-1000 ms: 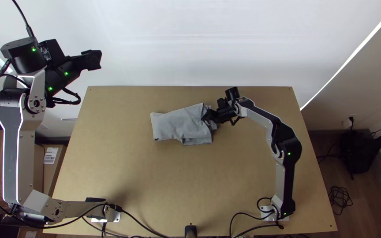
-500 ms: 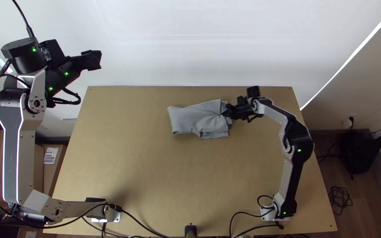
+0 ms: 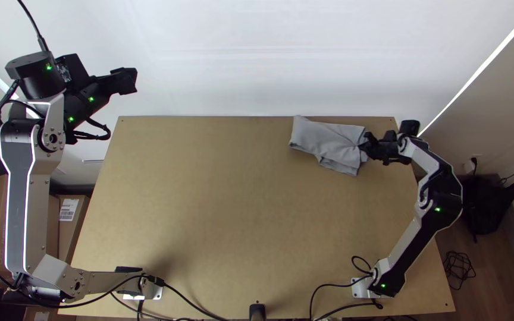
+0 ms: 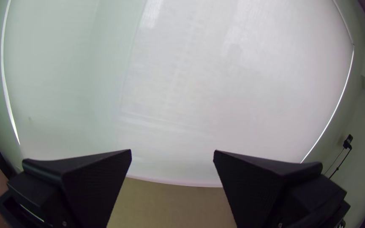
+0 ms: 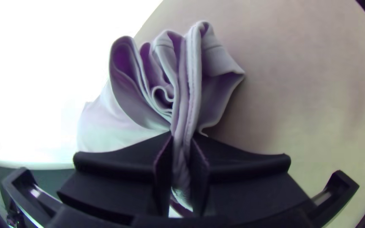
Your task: Fold the t-shirt
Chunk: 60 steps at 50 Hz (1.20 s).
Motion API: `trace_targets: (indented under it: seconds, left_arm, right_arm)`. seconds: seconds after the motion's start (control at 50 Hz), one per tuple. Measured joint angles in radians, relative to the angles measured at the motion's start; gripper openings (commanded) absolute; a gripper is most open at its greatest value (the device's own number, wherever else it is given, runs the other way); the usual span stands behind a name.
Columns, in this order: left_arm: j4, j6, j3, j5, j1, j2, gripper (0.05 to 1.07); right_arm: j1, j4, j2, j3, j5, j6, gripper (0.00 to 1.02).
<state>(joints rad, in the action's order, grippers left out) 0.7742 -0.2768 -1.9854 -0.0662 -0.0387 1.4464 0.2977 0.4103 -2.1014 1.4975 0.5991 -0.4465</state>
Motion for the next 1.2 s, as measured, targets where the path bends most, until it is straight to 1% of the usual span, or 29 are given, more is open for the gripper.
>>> trace_targets:
  seconds: [0.14,0.34,0.36,0.38,0.42,0.44,0.46,0.5,0.56,0.62,0.68,0.76,0.9,1.02,1.1,1.2]
  left_arm:
    - [0.0,0.0,0.002,0.0,0.0,0.0,1.03]
    - [-0.002,0.0,0.022,0.0,0.0,-0.003,1.03]
    - [-0.002,0.0,0.022,0.0,0.0,-0.003,1.03]
    - [-0.003,0.0,0.022,0.0,0.0,-0.004,1.03]
    - [-0.003,0.0,0.023,0.0,0.0,-0.006,1.03]
    - [-0.003,0.0,0.024,0.0,0.0,-0.008,1.03]
    - [-0.003,0.0,0.024,0.0,0.0,-0.01,1.03]
    - [-0.004,0.0,0.027,0.0,0.0,-0.016,1.03]
    - [-0.006,0.0,0.032,0.0,0.0,-0.026,1.03]
    - [-0.006,0.0,0.035,0.0,0.0,-0.034,1.03]
    - [-0.006,0.0,0.035,0.0,0.0,-0.041,1.03]
    - [-0.006,0.0,0.035,-0.001,0.0,-0.049,1.03]
    - [-0.007,0.0,0.038,-0.001,0.006,-0.065,1.03]
    - [-0.026,0.0,0.071,0.0,0.022,-0.103,1.03]
    - [-0.084,0.001,0.129,0.004,0.032,-0.153,1.03]
    - [-0.138,0.009,0.202,0.013,0.046,-0.228,1.03]
  right_arm:
    - [0.088,-0.006,0.018,-0.008,-0.01,-0.043,0.02]
    - [0.211,-0.015,0.047,-0.06,-0.027,-0.055,0.03]
    - [0.222,-0.016,0.051,-0.067,-0.027,-0.055,0.08]
    - [0.23,-0.018,0.053,-0.074,-0.027,-0.055,0.23]
    - [0.25,-0.018,0.061,-0.09,-0.026,-0.048,0.67]
    - [0.255,-0.018,0.066,-0.097,-0.026,-0.045,0.93]
    - [0.261,-0.018,0.072,-0.106,-0.026,-0.035,1.0]
    - [0.27,-0.018,0.092,-0.128,-0.029,-0.018,0.99]
    - [0.28,-0.016,0.137,-0.167,-0.057,0.006,0.99]
    - [0.286,-0.016,0.192,-0.193,-0.108,0.018,0.99]
    - [0.287,-0.019,0.277,-0.203,-0.176,0.041,0.99]
    - [0.287,-0.048,0.381,-0.202,-0.218,0.06,0.99]
    - [0.25,-0.06,0.496,-0.182,-0.229,0.063,0.99]
    - [0.171,-0.05,0.529,-0.174,-0.23,0.076,0.99]
    - [0.119,-0.047,0.561,-0.174,-0.246,0.086,0.99]
    - [0.066,-0.047,0.644,-0.174,-0.291,0.105,0.99]
